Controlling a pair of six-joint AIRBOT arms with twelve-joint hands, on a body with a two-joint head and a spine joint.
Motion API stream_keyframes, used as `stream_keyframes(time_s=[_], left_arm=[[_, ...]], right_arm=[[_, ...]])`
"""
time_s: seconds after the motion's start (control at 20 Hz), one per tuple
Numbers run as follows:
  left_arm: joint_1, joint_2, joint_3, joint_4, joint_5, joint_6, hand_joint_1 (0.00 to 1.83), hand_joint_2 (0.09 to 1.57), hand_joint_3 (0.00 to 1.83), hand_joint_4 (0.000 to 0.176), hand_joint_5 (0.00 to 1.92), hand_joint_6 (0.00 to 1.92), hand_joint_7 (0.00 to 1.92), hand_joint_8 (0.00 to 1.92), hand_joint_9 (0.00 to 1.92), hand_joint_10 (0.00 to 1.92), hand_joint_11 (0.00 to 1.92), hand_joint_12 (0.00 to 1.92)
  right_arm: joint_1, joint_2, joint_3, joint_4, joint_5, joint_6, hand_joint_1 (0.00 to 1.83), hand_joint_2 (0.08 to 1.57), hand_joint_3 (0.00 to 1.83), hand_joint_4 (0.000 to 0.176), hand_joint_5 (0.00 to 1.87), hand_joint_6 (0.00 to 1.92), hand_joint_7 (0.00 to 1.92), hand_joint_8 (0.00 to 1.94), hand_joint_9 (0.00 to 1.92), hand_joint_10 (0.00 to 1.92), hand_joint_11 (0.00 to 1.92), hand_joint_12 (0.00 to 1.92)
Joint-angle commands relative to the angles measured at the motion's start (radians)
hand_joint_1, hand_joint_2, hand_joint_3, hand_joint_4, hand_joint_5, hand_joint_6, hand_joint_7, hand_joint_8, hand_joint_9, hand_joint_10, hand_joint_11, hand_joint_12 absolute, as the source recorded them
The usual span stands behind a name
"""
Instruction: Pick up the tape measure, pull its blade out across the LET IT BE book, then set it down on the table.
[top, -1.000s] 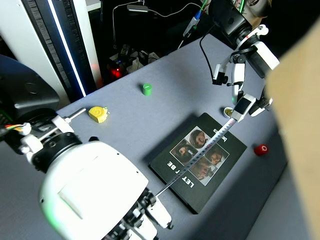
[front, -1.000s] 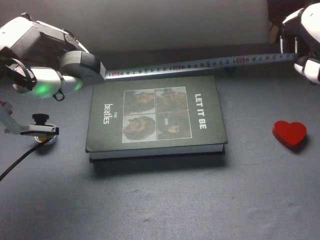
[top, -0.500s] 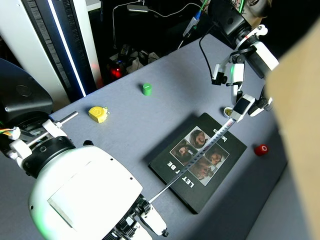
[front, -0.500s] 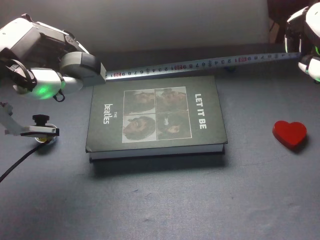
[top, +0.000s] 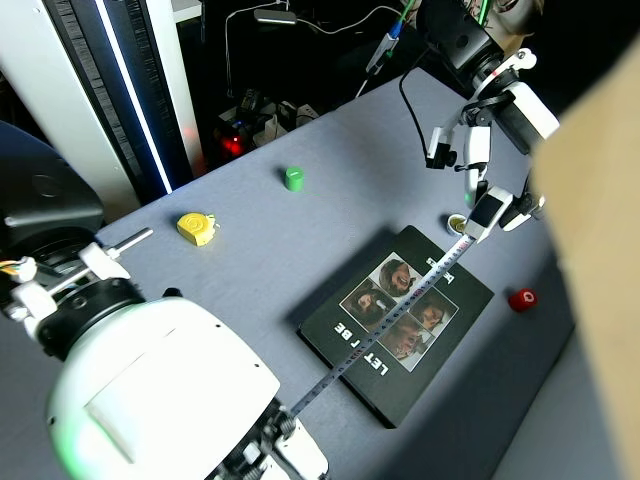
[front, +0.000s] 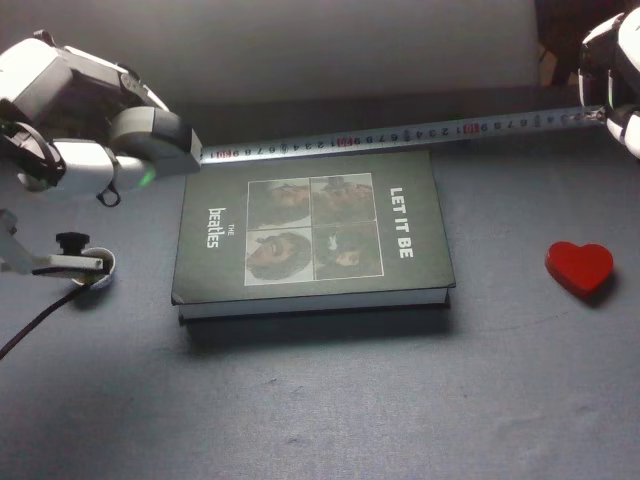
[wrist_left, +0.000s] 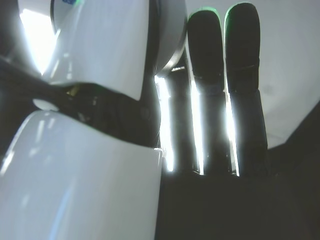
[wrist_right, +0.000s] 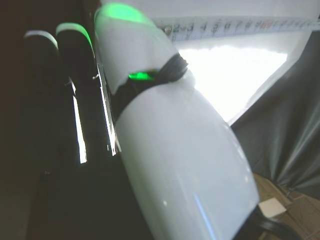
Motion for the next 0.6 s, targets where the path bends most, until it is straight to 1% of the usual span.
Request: stream_keyframes(time_s=[0.0,0.05,0.2,0.25,0.3,0.35,0.4,0.45,0.5,0.55], left_arm=[[-0.005,0.009,0.003,0.038,-0.112,-0.008,1.39,1.05,0.0,0.0,1.14,0.56,1.17,0.79,0.94,1.1,0.83,1.0],[-0.002,0.01,0.004,0.041,-0.107,-0.008,1.39,1.05,0.0,0.0,1.14,0.56,1.17,0.79,0.94,1.11,0.83,1.0],[0.015,0.015,0.008,0.055,-0.095,-0.019,1.39,1.05,0.0,0.0,1.13,0.57,1.17,0.78,0.93,1.11,0.83,1.0],[0.024,0.014,0.011,0.058,-0.095,-0.03,1.39,1.05,0.0,0.0,1.13,0.57,1.16,0.79,0.93,1.11,0.83,1.0],[0.028,0.014,0.013,0.059,-0.095,-0.03,1.39,1.05,0.0,0.0,1.13,0.57,1.16,0.79,0.93,1.11,0.83,1.0],[0.033,0.013,0.016,0.066,-0.095,-0.03,1.39,1.06,0.0,0.0,1.12,0.59,1.16,0.8,0.93,1.12,0.82,0.99],[0.044,0.013,0.023,0.076,-0.09,-0.03,1.39,1.06,0.0,0.0,1.11,0.6,1.16,0.8,0.92,1.12,0.82,0.99],[0.053,0.013,0.03,0.076,-0.079,-0.03,1.39,1.06,0.0,0.0,1.12,0.6,1.15,0.8,0.92,1.12,0.82,1.0],[0.061,0.012,0.039,0.076,-0.075,-0.035,1.39,1.06,0.0,0.0,1.16,0.57,1.14,0.8,0.92,1.12,0.81,1.01],[0.069,0.009,0.055,0.076,-0.07,-0.034,1.39,1.06,0.0,0.0,1.16,0.56,1.14,0.79,0.92,1.13,0.82,1.02]], right_arm=[[0.005,0.004,0.0,-0.072,0.076,-0.003,1.35,1.19,0.0,0.0,0.69,1.32,0.89,1.05,0.83,1.42,0.66,1.45],[0.004,0.003,-0.001,-0.072,0.075,-0.004,1.35,1.2,0.0,0.0,0.66,1.33,0.87,1.09,0.83,1.42,0.67,1.45],[0.001,0.0,-0.005,-0.073,0.072,-0.007,1.34,1.22,0.0,0.0,0.62,1.36,0.86,1.14,0.76,1.49,0.59,1.46],[0.0,-0.001,-0.006,-0.074,0.072,-0.009,1.2,1.25,0.0,0.0,0.6,1.44,0.85,1.26,0.7,1.06,0.52,1.45],[-0.002,-0.002,-0.007,-0.077,0.071,-0.009,0.98,1.22,0.0,0.0,0.52,0.73,0.7,0.66,0.66,0.76,0.42,1.37],[-0.003,-0.003,-0.009,-0.079,0.07,-0.01,0.87,1.21,0.0,0.0,0.55,0.34,0.68,0.3,0.64,0.54,0.33,1.31],[-0.011,-0.007,-0.016,-0.082,0.075,-0.009,0.79,1.2,0.0,0.0,0.56,0.14,0.65,0.11,0.6,0.35,0.23,1.25],[-0.013,-0.009,-0.026,-0.093,0.074,-0.01,0.67,1.19,0.0,0.0,0.49,0.04,0.53,0.02,0.49,0.16,0.09,1.15],[-0.02,-0.012,-0.036,-0.096,0.078,-0.009,0.58,1.18,0.0,0.0,0.41,0.01,0.42,0.0,0.4,0.07,0.02,1.08],[-0.02,-0.016,-0.052,-0.102,0.08,-0.009,0.51,1.16,0.0,0.0,0.32,0.0,0.32,0.0,0.32,0.02,0.0,0.99]])
